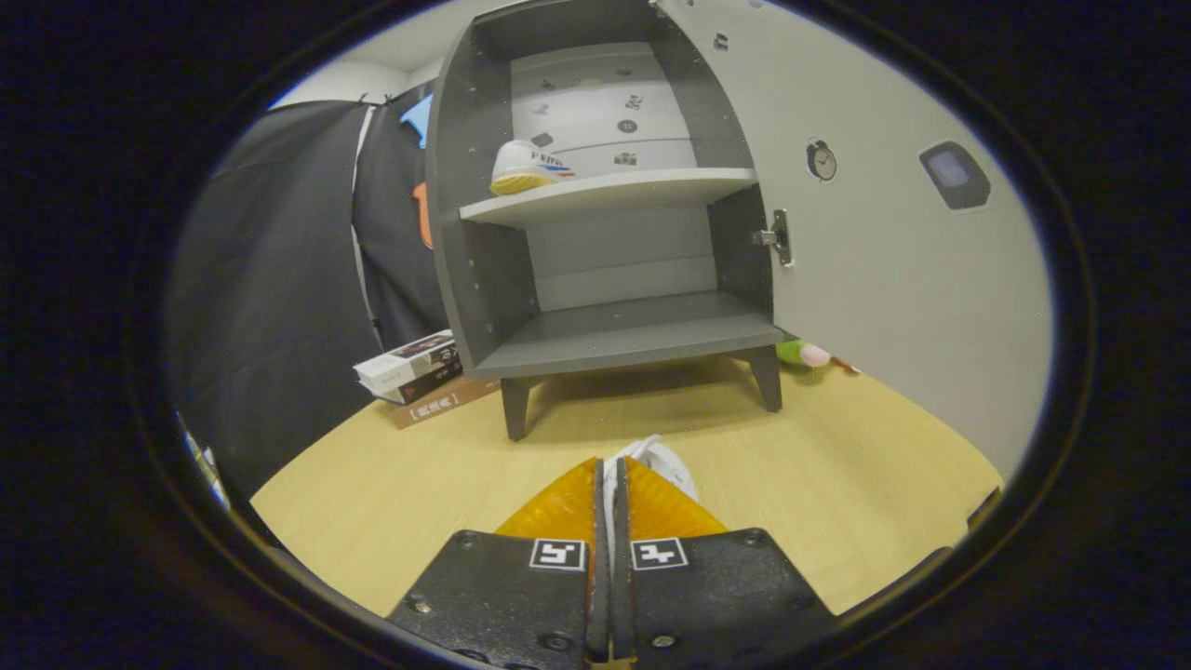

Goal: Open the shoe cabinet door, grab the shoes and put them into the shoe cabinet, then close the shoe cabinet door.

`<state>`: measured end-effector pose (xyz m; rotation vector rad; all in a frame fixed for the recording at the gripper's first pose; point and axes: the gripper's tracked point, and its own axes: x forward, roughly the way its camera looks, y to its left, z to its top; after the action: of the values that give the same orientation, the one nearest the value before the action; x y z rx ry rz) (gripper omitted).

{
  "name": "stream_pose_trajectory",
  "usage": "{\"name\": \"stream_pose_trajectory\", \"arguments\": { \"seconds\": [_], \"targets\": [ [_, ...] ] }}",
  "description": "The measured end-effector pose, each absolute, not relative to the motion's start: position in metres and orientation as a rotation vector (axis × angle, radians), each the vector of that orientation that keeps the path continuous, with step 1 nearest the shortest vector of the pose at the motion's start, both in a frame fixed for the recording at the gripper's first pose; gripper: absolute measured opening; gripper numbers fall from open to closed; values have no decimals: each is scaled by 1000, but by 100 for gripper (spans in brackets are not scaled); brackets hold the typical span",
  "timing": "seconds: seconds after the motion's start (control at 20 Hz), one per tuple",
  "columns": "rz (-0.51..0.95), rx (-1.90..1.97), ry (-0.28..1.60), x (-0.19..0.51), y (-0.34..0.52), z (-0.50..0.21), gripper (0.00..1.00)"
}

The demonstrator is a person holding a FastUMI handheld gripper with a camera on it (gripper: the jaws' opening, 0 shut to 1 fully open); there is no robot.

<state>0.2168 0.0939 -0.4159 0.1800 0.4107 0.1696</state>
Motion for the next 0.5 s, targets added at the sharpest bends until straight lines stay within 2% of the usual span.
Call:
{"name": "stream_pose_trajectory", "arguments": {
  "seconds": [0.25, 0.5],
  "targets": [
    [211, 151, 365, 205, 103, -386, 5],
    [260, 108, 268, 194, 109, -320, 5]
  ]
}}
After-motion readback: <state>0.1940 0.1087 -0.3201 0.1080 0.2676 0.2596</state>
